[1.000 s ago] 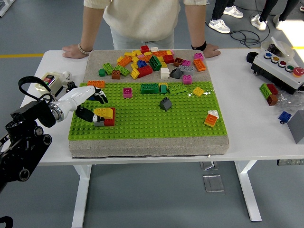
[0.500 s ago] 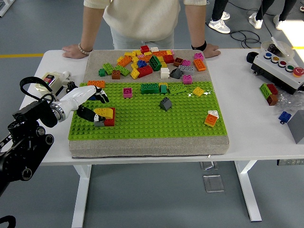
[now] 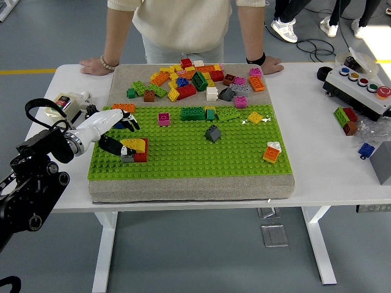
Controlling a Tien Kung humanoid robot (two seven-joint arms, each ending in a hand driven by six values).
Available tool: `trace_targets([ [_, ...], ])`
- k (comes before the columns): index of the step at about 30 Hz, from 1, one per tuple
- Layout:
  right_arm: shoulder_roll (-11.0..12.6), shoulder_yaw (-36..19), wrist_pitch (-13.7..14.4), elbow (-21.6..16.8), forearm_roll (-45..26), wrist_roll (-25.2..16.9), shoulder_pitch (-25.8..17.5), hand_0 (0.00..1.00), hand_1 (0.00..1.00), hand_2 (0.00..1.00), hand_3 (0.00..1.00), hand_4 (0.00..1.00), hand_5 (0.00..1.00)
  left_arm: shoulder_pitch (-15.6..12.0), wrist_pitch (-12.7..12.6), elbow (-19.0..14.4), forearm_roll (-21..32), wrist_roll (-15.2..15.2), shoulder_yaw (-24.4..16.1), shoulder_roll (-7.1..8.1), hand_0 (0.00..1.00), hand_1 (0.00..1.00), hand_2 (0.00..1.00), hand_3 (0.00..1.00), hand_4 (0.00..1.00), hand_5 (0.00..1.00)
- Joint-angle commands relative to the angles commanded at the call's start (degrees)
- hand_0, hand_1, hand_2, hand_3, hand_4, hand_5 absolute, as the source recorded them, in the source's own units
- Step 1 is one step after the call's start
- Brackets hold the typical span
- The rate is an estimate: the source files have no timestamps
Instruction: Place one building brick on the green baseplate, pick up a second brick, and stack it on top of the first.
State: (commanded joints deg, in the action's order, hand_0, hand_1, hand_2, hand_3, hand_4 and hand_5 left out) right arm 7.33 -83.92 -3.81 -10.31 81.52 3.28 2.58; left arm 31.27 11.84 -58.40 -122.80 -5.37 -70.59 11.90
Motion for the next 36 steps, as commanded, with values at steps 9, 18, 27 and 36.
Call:
trace_targets([
  [9,-0.1,0.1,0.0,0.0,0.0,0.0,0.0,0.761,0.689,0.734,0.754,0.998,0.505,0.3,-0.4,0.6,0.1,-0.1,0.0,-0.09,0.757,0.694,0.612,0.609,0.965,0.139],
  [18,-0.2,0.2,0.0,0.0,0.0,0.0,-0.1,0.761,0.689,0.734,0.754,0.998,0.505,0.4,-0.2,0.8,0.3,-0.2,0.1,-0.08,0.755,0.693,0.609,0.604,0.957,0.137],
  [27,-0.2,0.0,0.0,0.0,0.1,0.0,-0.1,0.761,0.689,0.734,0.754,0.998,0.504,-0.4,1.2,-1.8,1.0,0.0,-0.4,0.42,0.755,0.693,0.608,0.601,0.953,0.133],
  [36,-0.1,-0.4,-0.1,0.0,0.2,0.0,-0.1,0.761,0.689,0.734,0.754,0.998,0.504,-2.7,2.5,-7.5,0.9,0.8,-2.4,1.41,0.774,0.702,0.631,0.614,0.998,0.200],
])
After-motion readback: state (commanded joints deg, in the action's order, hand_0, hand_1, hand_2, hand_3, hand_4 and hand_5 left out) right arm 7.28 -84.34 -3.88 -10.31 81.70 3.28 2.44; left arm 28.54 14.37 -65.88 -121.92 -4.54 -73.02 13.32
